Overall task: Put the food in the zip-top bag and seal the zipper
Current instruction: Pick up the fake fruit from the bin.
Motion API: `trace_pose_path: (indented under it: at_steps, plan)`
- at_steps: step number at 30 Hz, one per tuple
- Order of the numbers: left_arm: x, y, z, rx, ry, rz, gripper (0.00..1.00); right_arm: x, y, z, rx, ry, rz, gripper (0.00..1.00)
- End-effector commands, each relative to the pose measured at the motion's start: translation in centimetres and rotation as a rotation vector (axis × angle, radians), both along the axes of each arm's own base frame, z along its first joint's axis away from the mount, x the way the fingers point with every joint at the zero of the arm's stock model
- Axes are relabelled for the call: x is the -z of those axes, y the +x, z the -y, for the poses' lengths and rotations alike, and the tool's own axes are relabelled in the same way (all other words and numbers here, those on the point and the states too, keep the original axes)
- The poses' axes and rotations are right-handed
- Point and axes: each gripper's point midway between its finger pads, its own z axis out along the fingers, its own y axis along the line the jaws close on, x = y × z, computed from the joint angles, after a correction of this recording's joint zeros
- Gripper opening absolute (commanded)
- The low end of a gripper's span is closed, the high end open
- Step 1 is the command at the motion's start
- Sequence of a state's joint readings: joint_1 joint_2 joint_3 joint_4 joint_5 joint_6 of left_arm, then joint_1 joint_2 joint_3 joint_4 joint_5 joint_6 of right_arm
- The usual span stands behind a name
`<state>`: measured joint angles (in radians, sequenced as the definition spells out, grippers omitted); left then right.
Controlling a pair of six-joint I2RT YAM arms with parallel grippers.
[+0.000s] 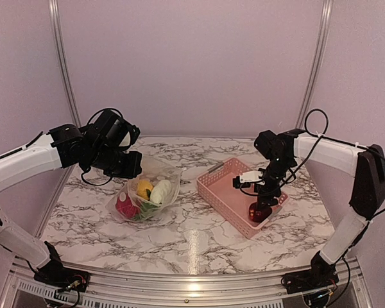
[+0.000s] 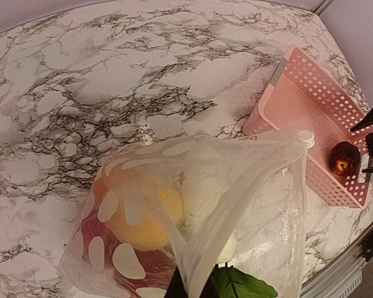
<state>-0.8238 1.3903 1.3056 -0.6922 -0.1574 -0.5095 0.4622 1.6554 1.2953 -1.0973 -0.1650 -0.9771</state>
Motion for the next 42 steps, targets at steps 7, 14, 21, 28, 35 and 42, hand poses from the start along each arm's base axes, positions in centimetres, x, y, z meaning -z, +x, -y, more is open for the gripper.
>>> trace_pose_path:
  at_steps: [7,14,21,28,35,42]
  plan:
    - [0.1,-0.1,0.1,0.012,-0.002,0.009,0.0,1.9,-0.8,1.1,-0.024,-0.057,-0.057,0.81]
    - [0.3,-0.1,0.1,0.013,0.002,0.006,0.0,3.5,-0.5,1.5,-0.024,-0.097,-0.071,0.8]
    - [0.5,-0.2,0.0,0.013,0.004,0.004,0.0,4.8,-0.4,1.8,-0.026,-0.129,-0.097,0.81]
    - [0.6,-0.3,0.0,0.012,0.0,0.003,0.0,5.3,0.0,1.6,-0.015,-0.128,-0.097,0.78]
    - [0.4,-0.3,0.1,0.014,-0.003,0.005,0.0,3.2,1.4,0.4,0.008,-0.08,-0.059,0.62]
    - [0.4,-0.1,0.3,0.016,-0.005,0.004,0.0,-2.8,3.3,-3.2,0.037,0.095,-0.024,0.57]
